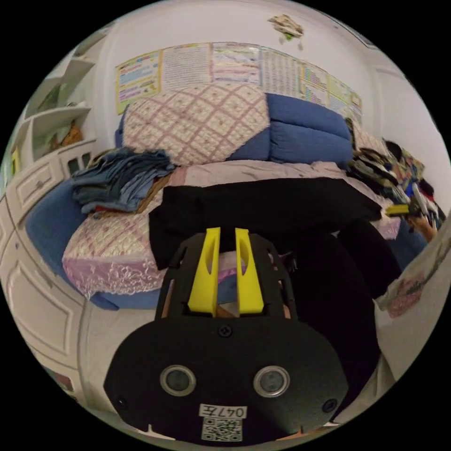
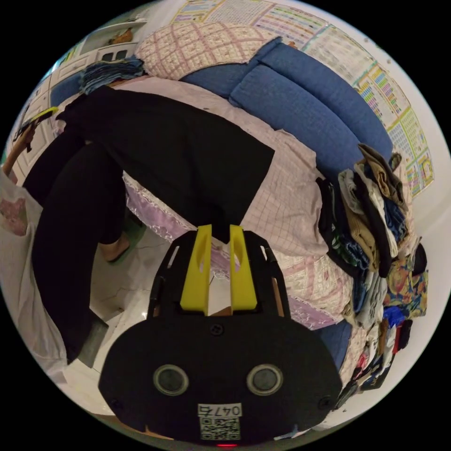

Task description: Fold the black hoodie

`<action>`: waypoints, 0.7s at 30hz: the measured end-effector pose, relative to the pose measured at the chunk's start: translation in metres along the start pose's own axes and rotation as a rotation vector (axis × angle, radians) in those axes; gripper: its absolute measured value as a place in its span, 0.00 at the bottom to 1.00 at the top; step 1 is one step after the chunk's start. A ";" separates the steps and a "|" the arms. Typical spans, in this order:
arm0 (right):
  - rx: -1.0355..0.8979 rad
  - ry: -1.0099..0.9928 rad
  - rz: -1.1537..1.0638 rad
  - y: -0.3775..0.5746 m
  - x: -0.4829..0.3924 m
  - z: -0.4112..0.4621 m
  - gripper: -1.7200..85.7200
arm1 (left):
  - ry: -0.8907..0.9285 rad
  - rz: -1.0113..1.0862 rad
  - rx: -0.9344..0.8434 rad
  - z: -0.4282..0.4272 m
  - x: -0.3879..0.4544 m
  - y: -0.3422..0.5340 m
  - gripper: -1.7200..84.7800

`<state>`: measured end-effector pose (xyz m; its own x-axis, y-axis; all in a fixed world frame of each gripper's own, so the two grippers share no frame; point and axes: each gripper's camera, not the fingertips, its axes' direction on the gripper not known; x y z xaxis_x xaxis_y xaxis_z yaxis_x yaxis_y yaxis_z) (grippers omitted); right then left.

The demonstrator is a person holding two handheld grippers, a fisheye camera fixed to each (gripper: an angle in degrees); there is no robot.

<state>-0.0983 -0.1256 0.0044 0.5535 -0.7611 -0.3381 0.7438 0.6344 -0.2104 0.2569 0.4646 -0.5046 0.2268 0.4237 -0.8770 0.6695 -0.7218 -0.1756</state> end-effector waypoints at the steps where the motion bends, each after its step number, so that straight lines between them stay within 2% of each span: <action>1: 0.011 -0.002 0.035 0.006 0.000 0.004 0.05 | 0.027 0.070 -0.004 0.002 0.021 0.007 0.09; 7: 0.049 0.062 0.095 0.028 -0.007 0.013 0.03 | 0.259 0.353 0.013 0.029 0.134 0.039 0.09; 10: 0.088 0.055 0.109 0.037 -0.006 0.007 0.02 | 0.277 0.485 0.006 0.053 0.190 0.059 0.09; 14: 0.107 0.043 0.102 0.049 -0.006 0.000 0.02 | 0.286 0.622 -0.107 0.104 0.243 0.101 0.09; 21: 0.117 0.046 0.097 0.066 -0.016 -0.008 0.02 | 0.256 0.680 -0.245 0.171 0.277 0.181 0.09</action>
<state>-0.0611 -0.0707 -0.0110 0.6094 -0.6880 -0.3941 0.7274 0.6829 -0.0675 0.3204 0.3577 -0.8560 0.7816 0.0649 -0.6204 0.4551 -0.7395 0.4960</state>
